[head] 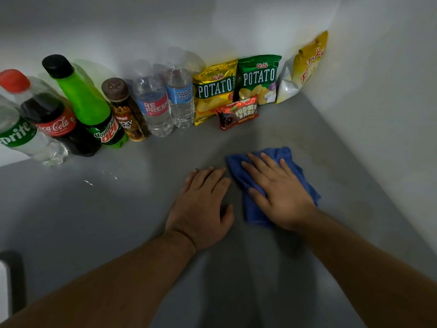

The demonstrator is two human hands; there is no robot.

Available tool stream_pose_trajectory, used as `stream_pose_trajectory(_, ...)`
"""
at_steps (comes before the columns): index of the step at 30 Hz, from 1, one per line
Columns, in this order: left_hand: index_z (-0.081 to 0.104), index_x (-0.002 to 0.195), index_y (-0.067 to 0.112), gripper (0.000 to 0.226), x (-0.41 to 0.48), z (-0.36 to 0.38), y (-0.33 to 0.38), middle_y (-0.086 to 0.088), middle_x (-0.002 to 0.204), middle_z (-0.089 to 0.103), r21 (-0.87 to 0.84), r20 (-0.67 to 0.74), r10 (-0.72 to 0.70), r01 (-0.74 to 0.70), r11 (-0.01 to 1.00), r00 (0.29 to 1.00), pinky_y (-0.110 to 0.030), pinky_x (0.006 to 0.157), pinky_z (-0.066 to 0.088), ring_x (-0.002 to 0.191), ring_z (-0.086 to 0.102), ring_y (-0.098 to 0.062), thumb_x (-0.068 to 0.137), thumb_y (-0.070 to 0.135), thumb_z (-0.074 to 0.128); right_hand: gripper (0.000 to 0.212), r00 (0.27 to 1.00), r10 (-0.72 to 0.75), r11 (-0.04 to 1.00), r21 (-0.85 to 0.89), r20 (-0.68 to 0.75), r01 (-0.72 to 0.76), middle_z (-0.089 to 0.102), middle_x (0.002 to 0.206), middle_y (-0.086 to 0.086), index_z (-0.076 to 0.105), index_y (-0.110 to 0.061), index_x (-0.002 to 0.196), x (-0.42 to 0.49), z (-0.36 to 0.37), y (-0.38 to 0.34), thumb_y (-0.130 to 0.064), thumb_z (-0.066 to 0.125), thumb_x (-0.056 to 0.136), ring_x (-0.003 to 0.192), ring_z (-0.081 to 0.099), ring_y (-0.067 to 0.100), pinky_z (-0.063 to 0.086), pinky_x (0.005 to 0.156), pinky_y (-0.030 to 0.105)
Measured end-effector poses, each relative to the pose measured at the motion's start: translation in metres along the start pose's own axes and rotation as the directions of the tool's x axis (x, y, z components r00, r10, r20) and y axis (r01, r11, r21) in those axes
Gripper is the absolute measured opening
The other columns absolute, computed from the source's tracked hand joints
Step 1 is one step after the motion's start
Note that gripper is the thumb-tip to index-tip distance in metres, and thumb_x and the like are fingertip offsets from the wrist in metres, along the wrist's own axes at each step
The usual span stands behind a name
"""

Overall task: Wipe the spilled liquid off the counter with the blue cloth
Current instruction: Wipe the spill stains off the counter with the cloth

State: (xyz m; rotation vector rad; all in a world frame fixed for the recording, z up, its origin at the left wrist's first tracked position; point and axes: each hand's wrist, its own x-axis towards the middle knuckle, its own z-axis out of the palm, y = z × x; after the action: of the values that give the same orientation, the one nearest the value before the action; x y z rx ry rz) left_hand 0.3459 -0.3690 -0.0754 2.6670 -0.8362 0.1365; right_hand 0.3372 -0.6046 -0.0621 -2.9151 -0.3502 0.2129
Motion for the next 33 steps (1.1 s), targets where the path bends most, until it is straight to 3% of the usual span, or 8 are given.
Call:
stream_pose_trajectory(3,0.061,0.136,0.011,0.055,0.000,-0.001,-0.001,-0.009,0.152,0.054,-0.014,0.000,-0.003,0.003,1.000,1.000,-0.057,0.118,0.038,0.140,0.049,-0.033,0.089,0.041,0.057,0.063,1.000,-0.004,1.000,-0.008,0.008,0.004,0.014,0.172,-0.011,0.021,-0.035,0.163,-0.009,-0.007,0.034,-0.056,0.024,0.105,0.159,0.006,0.017,0.004,0.128,0.052)
stream_pose_trajectory(9,0.061,0.137,0.012,0.056,0.001,-0.001,0.000,-0.009,0.154,0.053,-0.005,0.025,-0.001,0.001,1.000,1.000,-0.057,0.117,0.039,0.141,0.048,-0.034,0.089,0.042,0.058,0.071,0.967,0.253,0.966,-0.040,-0.037,-0.254,0.011,0.173,-0.005,0.017,-0.031,0.164,0.054,-0.007,0.024,-0.058,0.015,0.099,0.160,0.004,0.025,0.000,0.127,0.055)
stream_pose_trajectory(16,0.064,0.132,0.012,0.056,0.004,0.000,-0.002,-0.007,0.149,0.057,-0.044,0.008,-0.031,0.032,0.999,0.999,-0.053,0.113,0.044,0.133,0.053,-0.032,0.086,0.044,0.060,0.062,1.000,0.010,1.000,-0.007,-0.013,-0.010,0.010,0.173,-0.010,0.020,-0.032,0.164,-0.010,-0.003,0.026,-0.053,0.024,0.106,0.160,0.001,0.016,-0.003,0.128,0.046)
stream_pose_trajectory(19,0.066,0.127,0.012,0.055,0.017,-0.003,-0.001,-0.007,0.136,0.064,-0.077,-0.049,-0.066,0.062,0.995,0.997,-0.049,0.106,0.049,0.121,0.058,-0.032,0.085,0.048,0.059,0.061,1.000,0.008,1.000,0.005,-0.013,-0.008,0.015,0.172,-0.013,0.022,-0.034,0.163,-0.035,-0.006,0.053,-0.054,0.027,0.105,0.160,0.006,0.015,0.003,0.128,0.048)
stream_pose_trajectory(22,0.066,0.125,0.010,0.054,0.037,-0.006,0.002,-0.010,0.133,0.064,-0.096,-0.093,-0.063,0.054,0.994,0.994,-0.048,0.108,0.049,0.121,0.058,-0.033,0.086,0.047,0.057,0.064,0.990,0.132,0.991,-0.001,-0.042,-0.132,0.013,0.172,-0.012,0.017,-0.038,0.163,-0.014,-0.011,0.066,-0.056,0.022,0.103,0.160,0.006,0.017,0.004,0.128,0.052)
stream_pose_trajectory(26,0.065,0.127,0.009,0.055,0.066,0.004,0.010,-0.012,0.137,0.063,-0.093,-0.035,-0.050,0.046,0.995,0.998,-0.055,0.111,0.046,0.127,0.058,-0.036,0.085,0.043,0.052,0.074,0.939,0.339,0.940,-0.028,-0.056,-0.341,0.007,0.174,-0.006,0.012,-0.030,0.165,0.035,-0.006,0.040,-0.058,0.011,0.097,0.160,0.001,0.024,-0.002,0.126,0.053)
stream_pose_trajectory(33,0.065,0.131,0.012,0.053,0.070,0.023,0.014,-0.010,0.143,0.062,-0.046,-0.054,-0.057,0.055,0.997,0.997,-0.056,0.118,0.040,0.133,0.054,-0.033,0.087,0.037,0.051,0.062,0.996,0.083,0.996,0.018,-0.044,-0.082,0.011,0.172,-0.013,0.021,-0.034,0.164,-0.009,-0.005,0.048,-0.055,0.022,0.105,0.159,0.002,0.013,0.001,0.129,0.048)
